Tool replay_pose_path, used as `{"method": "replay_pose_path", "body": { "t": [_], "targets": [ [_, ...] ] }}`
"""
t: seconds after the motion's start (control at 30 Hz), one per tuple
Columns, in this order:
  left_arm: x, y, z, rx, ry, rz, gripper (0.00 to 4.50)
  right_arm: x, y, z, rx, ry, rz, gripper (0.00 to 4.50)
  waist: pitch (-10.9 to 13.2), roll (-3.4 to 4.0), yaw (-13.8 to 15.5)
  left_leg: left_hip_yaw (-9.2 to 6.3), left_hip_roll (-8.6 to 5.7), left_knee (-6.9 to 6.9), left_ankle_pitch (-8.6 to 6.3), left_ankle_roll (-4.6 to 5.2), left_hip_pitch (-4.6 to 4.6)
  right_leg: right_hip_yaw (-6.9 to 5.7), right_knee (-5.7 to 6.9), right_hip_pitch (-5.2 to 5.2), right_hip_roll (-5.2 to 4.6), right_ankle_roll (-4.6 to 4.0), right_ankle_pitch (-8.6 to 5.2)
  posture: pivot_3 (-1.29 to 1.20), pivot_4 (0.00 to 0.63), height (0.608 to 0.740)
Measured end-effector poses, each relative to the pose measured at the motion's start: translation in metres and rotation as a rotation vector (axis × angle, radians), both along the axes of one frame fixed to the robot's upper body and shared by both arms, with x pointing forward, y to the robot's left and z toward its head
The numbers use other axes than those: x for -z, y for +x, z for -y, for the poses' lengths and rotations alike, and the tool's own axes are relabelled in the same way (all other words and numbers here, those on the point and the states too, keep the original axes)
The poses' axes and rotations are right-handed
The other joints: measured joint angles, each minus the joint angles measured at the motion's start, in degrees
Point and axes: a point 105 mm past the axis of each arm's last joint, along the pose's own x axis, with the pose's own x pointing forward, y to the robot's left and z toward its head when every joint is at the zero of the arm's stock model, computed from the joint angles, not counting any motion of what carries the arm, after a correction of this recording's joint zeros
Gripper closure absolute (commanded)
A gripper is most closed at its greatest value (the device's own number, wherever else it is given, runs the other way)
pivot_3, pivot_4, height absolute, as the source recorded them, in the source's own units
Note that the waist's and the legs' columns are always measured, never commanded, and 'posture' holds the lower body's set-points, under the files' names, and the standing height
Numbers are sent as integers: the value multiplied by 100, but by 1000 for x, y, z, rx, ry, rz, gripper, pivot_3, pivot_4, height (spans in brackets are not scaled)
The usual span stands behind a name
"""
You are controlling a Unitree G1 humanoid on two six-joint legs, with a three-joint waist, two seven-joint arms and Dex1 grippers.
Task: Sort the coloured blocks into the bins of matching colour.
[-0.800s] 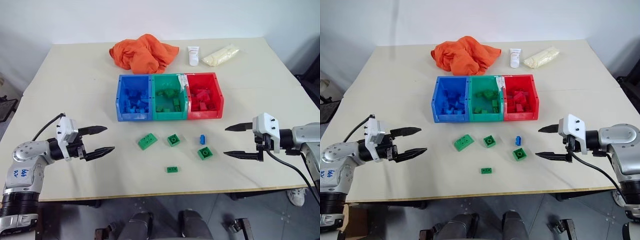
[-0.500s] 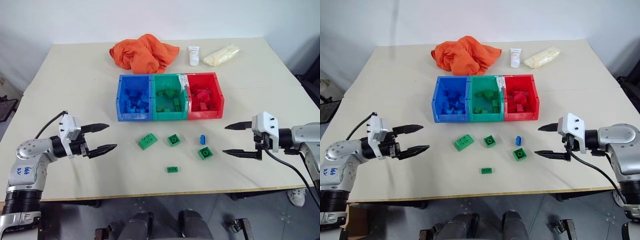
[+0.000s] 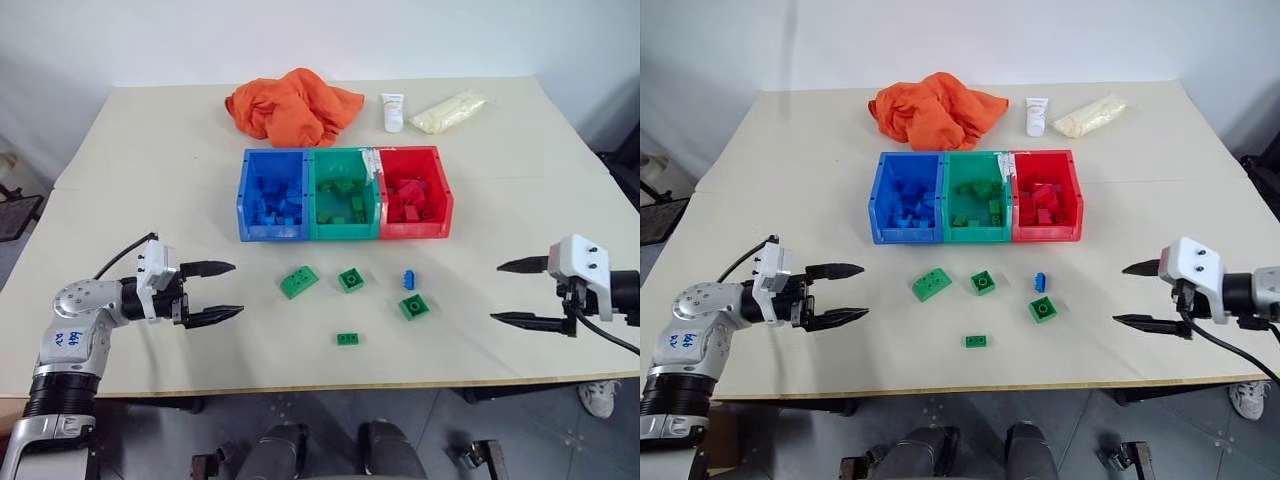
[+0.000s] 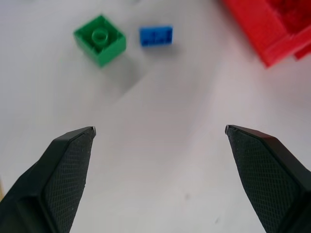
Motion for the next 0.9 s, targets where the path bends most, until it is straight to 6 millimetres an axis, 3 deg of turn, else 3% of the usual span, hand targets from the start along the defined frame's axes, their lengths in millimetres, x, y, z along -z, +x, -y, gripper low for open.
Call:
{"method": "replay_pose_path", "body": {
  "t": [0.1, 0.23, 0.47, 0.6, 0.9],
  "targets": [
    [2, -1, -2, 7, -4, -8, 51, 1, -3, 4, 14, -12, -18, 0, 0, 0, -1, 4, 0, 3, 0, 0, 0, 0, -1, 0, 0, 0, 0, 0, 150, 740],
    [3, -5, 0, 13, -6, -9, 51, 0, -2, -8, -23, -17, -23, 0, 0, 0, -23, 13, 6, -2, 0, 0, 1, 2, 0, -6, 1, 0, 0, 0, 150, 740],
    [1, -22, 8, 27, -29, -15, 51, 19, 2, -63, -174, 49, -90, 0, 1, 1, -4, 13, 6, 0, 0, 0, 0, 4, -1, -5, 0, 0, 0, 0, 150, 740],
    [-3, -28, 11, 15, -49, -19, 51, 26, 11, -85, -240, 62, -96, 0, 1, 2, 3, 12, 6, 2, 0, 0, 0, 3, -2, -3, 0, 0, 0, 0, 150, 740],
    [-5, -37, 13, -6, -56, -22, 51, 49, 26, -98, -287, 37, -128, 0, 1, 2, -3, 12, 6, -3, 0, 0, 0, 3, -2, -7, 1, 0, 0, 0, 150, 740]
  ]
}}
